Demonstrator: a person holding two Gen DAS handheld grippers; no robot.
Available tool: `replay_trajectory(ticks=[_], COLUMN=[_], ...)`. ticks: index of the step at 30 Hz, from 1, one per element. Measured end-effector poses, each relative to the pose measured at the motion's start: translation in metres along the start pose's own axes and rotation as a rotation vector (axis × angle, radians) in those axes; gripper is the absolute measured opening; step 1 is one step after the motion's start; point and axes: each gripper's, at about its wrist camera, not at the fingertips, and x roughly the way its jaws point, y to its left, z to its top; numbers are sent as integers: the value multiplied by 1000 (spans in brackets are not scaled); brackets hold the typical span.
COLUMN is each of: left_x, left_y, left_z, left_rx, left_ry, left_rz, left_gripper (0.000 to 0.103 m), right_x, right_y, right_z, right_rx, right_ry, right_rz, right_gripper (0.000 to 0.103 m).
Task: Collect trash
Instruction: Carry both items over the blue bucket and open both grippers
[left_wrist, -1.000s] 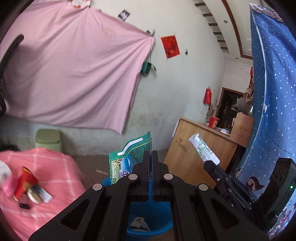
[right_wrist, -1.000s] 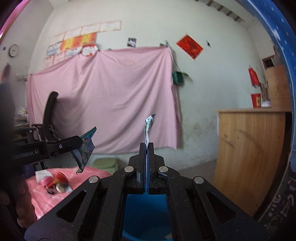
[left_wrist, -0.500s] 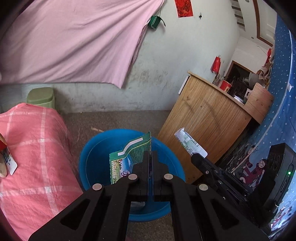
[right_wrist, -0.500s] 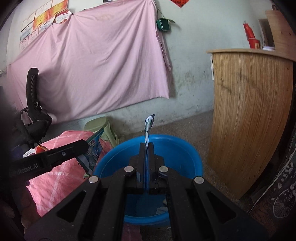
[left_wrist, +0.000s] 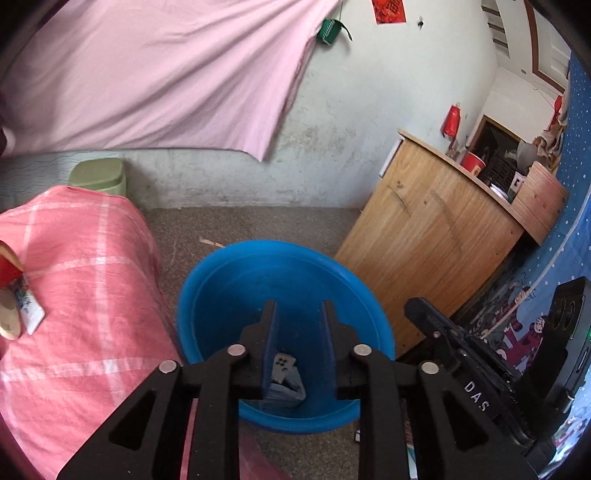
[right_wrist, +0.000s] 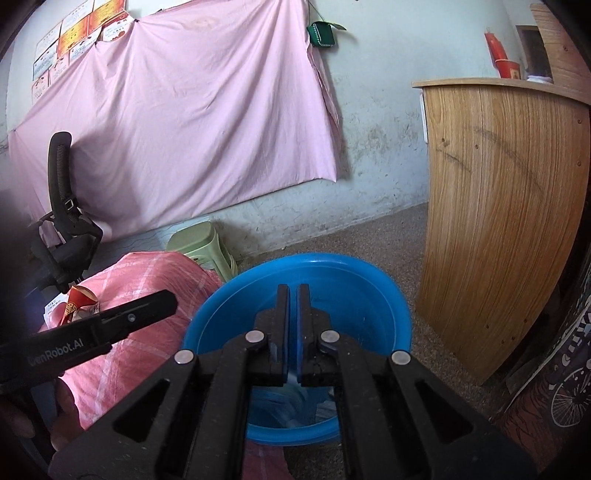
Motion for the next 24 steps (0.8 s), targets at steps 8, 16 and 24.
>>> replay_trajectory(ticks=[8,16,24], left_x=[-45,-116,-182], left_y=[6,38,68], left_z=[-3,-9,-34], left_rx=[56,16,-3], left_ry=[-133,-318,-490], left_rz=[114,299,489], left_gripper=[34,68,101], right_x=[-19,-42,-59], right_y=[15,48,93], right_z=[10,22,27], right_rx=[-30,-71,-105], right_ry=[-104,-254,-357], right_rz=[25,105,222], right_gripper=[50,87,103])
